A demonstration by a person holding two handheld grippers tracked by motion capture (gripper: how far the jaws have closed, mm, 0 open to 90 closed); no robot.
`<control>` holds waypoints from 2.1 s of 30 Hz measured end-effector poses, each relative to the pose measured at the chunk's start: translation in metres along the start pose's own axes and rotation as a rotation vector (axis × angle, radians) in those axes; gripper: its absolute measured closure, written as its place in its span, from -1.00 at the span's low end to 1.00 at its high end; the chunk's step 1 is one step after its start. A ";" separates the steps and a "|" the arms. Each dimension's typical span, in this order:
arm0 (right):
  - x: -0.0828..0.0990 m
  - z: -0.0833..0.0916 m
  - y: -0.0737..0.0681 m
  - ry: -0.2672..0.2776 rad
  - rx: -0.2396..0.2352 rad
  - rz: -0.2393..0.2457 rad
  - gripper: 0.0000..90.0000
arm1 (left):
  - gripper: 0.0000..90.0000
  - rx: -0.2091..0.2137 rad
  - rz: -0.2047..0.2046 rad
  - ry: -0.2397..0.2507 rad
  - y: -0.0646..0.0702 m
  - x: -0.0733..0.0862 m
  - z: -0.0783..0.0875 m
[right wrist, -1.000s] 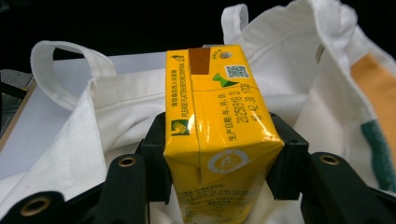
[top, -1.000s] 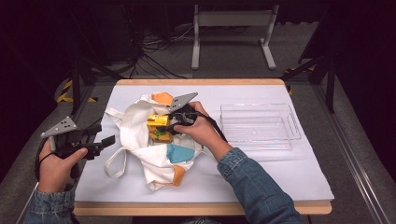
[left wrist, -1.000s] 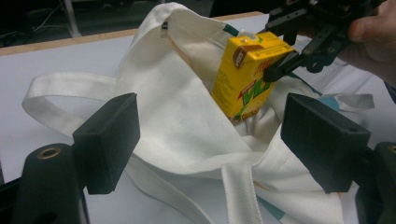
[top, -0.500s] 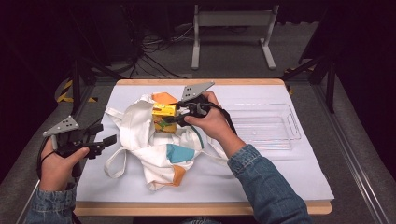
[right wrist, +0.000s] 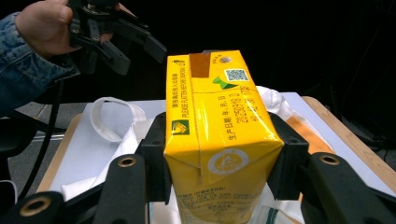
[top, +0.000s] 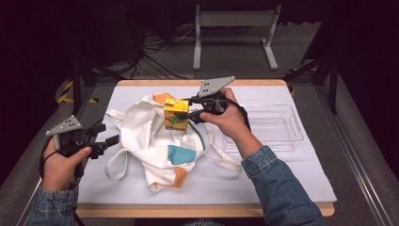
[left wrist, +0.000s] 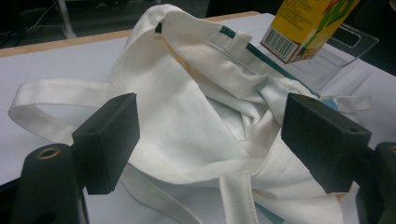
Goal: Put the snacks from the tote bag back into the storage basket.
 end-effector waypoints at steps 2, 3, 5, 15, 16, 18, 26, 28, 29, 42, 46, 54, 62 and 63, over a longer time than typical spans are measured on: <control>0.000 0.006 0.000 0.002 0.000 0.001 0.14 | -0.55 0.001 -0.004 -0.001 0.000 0.000 -0.001; 0.000 0.011 0.000 0.003 0.001 0.003 0.14 | -0.55 0.001 -0.005 -0.001 0.000 -0.001 -0.002; -0.001 0.018 0.001 0.005 0.006 0.004 0.14 | -0.55 0.002 -0.005 0.000 0.000 -0.001 -0.002; 0.001 0.052 0.005 -0.001 0.030 0.003 0.14 | -0.56 0.000 -0.011 -0.002 0.001 -0.001 -0.003; 0.001 0.055 0.005 -0.002 0.028 0.003 0.14 | -0.56 0.001 -0.005 -0.003 0.001 -0.001 -0.003; 0.002 0.060 0.006 -0.005 0.030 0.006 0.14 | -0.56 -0.002 -0.006 -0.004 0.001 0.000 -0.002; 0.008 0.085 0.011 -0.019 0.047 0.001 0.14 | -0.58 -0.019 0.007 0.000 0.002 0.003 0.004; 0.010 0.090 0.012 -0.021 0.053 -0.004 0.14 | -0.58 -0.027 0.001 0.001 0.001 0.003 0.005; 0.011 0.094 0.013 -0.022 0.059 -0.008 0.14 | -0.58 -0.027 0.004 0.001 0.002 0.004 0.006; 0.026 0.129 0.025 -0.044 0.117 -0.038 0.14 | -0.59 -0.029 0.011 0.004 0.003 0.005 0.008; 0.033 0.139 0.028 -0.055 0.130 -0.047 0.14 | -0.59 -0.029 0.011 0.005 0.003 0.005 0.008; 0.045 0.153 0.033 -0.053 0.130 -0.056 0.13 | -0.59 -0.028 0.011 0.004 0.003 0.005 0.008; 0.061 0.159 0.037 -0.072 0.142 -0.076 0.13 | -0.59 -0.027 0.011 -0.001 0.003 0.005 0.006; 0.063 0.159 0.038 -0.073 0.139 -0.079 0.13 | -0.59 -0.028 0.011 -0.004 0.003 0.005 0.006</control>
Point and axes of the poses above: each handheld gripper's, and its own axes: z roughly backward along the jaws, x roughly out of its underside, y roughly to its right, the point moved 1 cm from there along -z, roughly forward along the jaws, and after that the axes turned 1 degree about -y, right-handed, at the moved point
